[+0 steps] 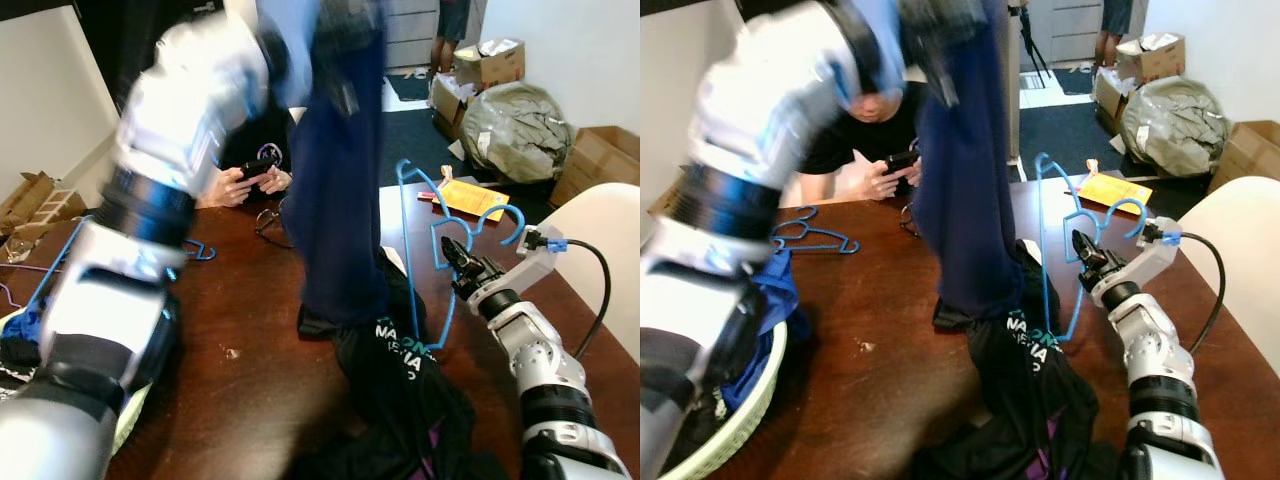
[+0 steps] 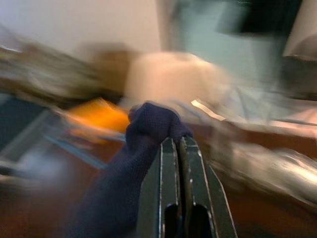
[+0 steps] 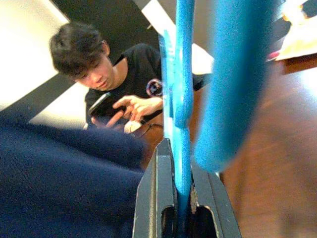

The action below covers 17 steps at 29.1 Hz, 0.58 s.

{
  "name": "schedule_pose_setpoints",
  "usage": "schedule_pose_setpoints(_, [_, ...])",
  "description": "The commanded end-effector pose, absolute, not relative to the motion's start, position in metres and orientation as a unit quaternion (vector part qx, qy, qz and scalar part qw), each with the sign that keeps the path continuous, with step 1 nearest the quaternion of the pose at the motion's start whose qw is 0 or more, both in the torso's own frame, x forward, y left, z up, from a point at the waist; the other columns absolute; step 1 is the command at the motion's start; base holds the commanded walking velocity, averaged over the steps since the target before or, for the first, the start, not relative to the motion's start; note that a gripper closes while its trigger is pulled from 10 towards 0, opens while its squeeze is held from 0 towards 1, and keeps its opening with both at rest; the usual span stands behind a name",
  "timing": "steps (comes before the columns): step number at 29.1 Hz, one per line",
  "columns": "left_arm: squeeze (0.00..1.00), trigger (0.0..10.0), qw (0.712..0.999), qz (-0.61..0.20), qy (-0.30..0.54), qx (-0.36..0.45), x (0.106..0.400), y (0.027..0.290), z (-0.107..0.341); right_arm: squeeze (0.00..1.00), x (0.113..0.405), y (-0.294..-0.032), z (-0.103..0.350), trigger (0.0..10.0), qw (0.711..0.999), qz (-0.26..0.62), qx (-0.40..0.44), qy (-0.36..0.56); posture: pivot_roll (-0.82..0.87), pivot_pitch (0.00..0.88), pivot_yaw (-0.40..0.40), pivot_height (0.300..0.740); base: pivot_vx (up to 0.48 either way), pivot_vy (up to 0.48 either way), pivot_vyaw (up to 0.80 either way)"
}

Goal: Hang hanger

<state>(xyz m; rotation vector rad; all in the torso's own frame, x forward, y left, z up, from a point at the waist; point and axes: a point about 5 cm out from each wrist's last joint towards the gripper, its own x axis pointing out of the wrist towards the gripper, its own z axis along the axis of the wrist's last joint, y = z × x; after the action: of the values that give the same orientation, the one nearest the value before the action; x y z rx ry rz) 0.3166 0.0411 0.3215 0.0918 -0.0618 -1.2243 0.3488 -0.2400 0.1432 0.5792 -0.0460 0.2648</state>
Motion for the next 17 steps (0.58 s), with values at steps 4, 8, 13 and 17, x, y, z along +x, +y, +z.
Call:
schedule_pose_setpoints(4, [0.0,0.0,0.777,-0.619,0.113,0.035,0.285,0.055,0.25,0.0,0.349,-0.235,0.144,10.0,0.946,0.139,0.293,-0.023,0.01,0.0,0.076,0.735,0.0,0.0,0.0])
schedule_pose_setpoints(8, [0.0,0.0,0.759,-0.62,0.194,0.04,0.259,0.077,0.209,0.0,0.348,-0.235,0.144,10.0,0.946,0.14,0.293,-0.023,0.02,0.0,0.079,0.735,0.0,0.0,0.0])
schedule_pose_setpoints(13, [0.0,0.0,0.736,-0.595,0.311,0.084,0.218,0.121,0.164,0.0,0.347,-0.237,0.145,10.0,0.945,0.14,0.294,-0.022,0.04,0.0,0.08,0.735,0.0,0.0,0.0])
schedule_pose_setpoints(17, [0.0,0.0,0.732,-0.564,0.365,0.116,0.201,0.148,0.151,0.0,0.346,-0.237,0.145,10.0,0.945,0.141,0.295,-0.022,0.05,0.0,0.073,0.735,0.0,0.0,0.0])
